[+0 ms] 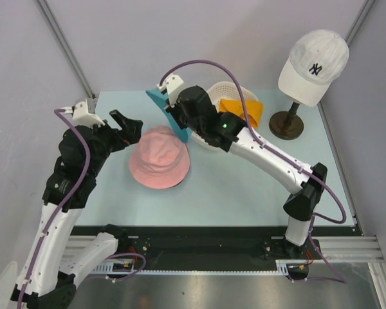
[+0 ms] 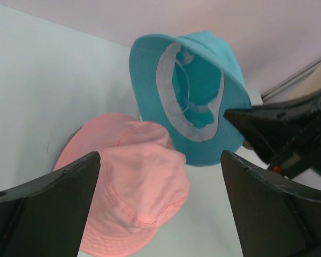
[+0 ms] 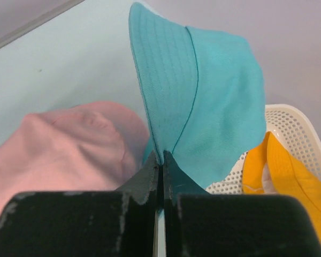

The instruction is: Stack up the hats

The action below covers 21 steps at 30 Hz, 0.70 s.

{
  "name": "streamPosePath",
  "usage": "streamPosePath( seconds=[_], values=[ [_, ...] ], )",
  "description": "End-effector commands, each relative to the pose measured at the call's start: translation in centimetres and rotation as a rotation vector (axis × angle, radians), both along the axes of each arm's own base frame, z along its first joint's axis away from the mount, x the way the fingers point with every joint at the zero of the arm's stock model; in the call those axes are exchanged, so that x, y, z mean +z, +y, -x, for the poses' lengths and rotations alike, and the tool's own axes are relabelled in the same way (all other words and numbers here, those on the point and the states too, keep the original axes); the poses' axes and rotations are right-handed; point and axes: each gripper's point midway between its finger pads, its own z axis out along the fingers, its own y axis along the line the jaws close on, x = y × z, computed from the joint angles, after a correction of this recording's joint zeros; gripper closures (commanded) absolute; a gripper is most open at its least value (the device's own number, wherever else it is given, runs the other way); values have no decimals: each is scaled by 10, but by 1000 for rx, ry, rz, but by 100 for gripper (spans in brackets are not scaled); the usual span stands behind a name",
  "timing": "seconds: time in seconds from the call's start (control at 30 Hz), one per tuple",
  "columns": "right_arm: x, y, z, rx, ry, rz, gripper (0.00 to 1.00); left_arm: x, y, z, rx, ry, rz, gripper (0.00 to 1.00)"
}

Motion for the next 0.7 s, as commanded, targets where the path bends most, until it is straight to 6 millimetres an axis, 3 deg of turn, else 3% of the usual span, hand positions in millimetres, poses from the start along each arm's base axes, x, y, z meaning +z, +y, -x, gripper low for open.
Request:
streamPosePath(
  seconds=[0.0, 0.07, 0.1, 0.17, 0.3, 0.47, 0.67],
  values=[
    [47, -16, 32, 21, -115, -19, 100, 22, 0, 14, 8, -2, 111, 0],
    [50, -8, 48, 61, -139, -30, 100, 21, -1, 19, 22, 31, 182, 0],
    [39, -8, 56, 76, -133, -12, 100, 23, 0, 24, 27, 32, 210, 0],
    [37, 1, 71, 112, -155, -12, 100, 21, -5, 29, 20, 49, 289, 0],
    [25, 9, 85, 126, -154, 21, 100, 18, -15, 42, -11, 74, 445, 0],
    [23, 21, 98, 157, -162, 23, 100, -8, -44, 47, -114, 198, 610, 0],
    [14, 34, 117, 220, -167, 28, 100, -21, -46, 45, -106, 211, 669, 0]
  ],
)
